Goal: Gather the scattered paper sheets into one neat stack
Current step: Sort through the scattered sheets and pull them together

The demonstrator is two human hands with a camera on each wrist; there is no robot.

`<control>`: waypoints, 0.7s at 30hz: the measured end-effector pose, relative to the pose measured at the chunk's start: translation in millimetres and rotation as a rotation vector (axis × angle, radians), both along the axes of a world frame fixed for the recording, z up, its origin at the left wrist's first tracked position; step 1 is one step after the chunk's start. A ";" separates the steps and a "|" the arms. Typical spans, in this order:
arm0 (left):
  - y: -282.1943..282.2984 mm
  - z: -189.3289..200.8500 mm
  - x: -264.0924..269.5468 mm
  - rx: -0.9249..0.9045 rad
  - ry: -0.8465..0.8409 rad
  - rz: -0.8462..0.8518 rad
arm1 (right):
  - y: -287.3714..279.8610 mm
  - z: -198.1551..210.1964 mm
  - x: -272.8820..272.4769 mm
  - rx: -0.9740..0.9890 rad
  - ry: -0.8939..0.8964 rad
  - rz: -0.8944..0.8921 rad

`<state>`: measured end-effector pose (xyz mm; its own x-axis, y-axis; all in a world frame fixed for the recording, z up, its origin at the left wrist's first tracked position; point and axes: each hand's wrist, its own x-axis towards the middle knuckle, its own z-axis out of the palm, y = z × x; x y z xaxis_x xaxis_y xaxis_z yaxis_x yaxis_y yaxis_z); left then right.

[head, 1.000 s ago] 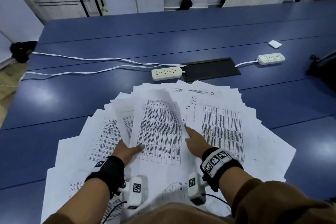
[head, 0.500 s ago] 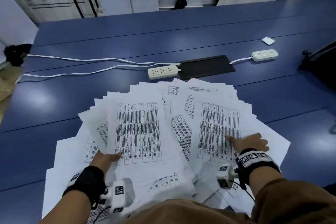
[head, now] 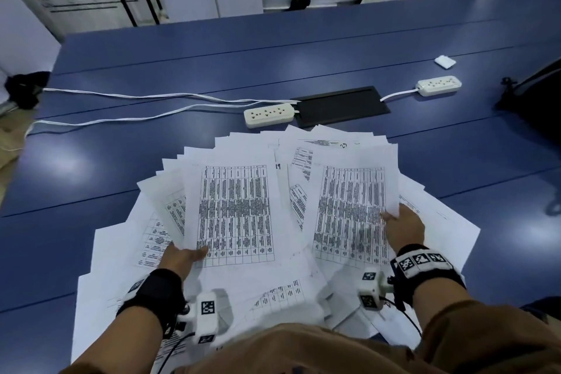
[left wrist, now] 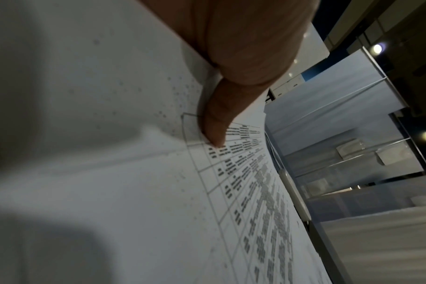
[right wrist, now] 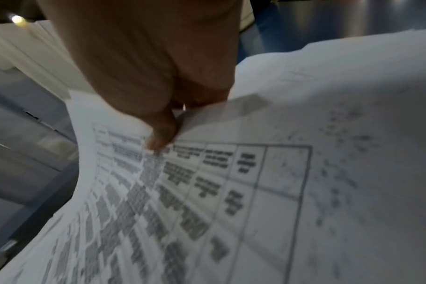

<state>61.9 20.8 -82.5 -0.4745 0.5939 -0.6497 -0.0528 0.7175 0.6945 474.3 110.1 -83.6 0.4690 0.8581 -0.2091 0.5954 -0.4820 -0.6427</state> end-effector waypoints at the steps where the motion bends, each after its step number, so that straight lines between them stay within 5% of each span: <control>1: -1.5 -0.6 -4.4 -0.005 0.015 0.009 | 1.0 0.9 1.8 -0.018 0.017 0.035; 8: -11.2 5.4 -35.4 -0.021 0.256 0.053 | 9.6 12.1 10.5 0.208 0.029 -0.134; 14: -7.2 -4.6 -15.8 0.005 0.102 0.060 | 38.9 70.9 -17.6 0.598 0.302 -0.176; 21: 10.5 -7.9 25.6 0.104 -0.031 0.101 | 17.9 59.7 -64.2 0.216 0.499 0.006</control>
<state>87.5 31.3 -90.4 -0.5161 0.6087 -0.6026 -0.1437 0.6320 0.7616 410.1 128.0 -23.9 0.3530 0.9086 -0.2234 0.1949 -0.3049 -0.9322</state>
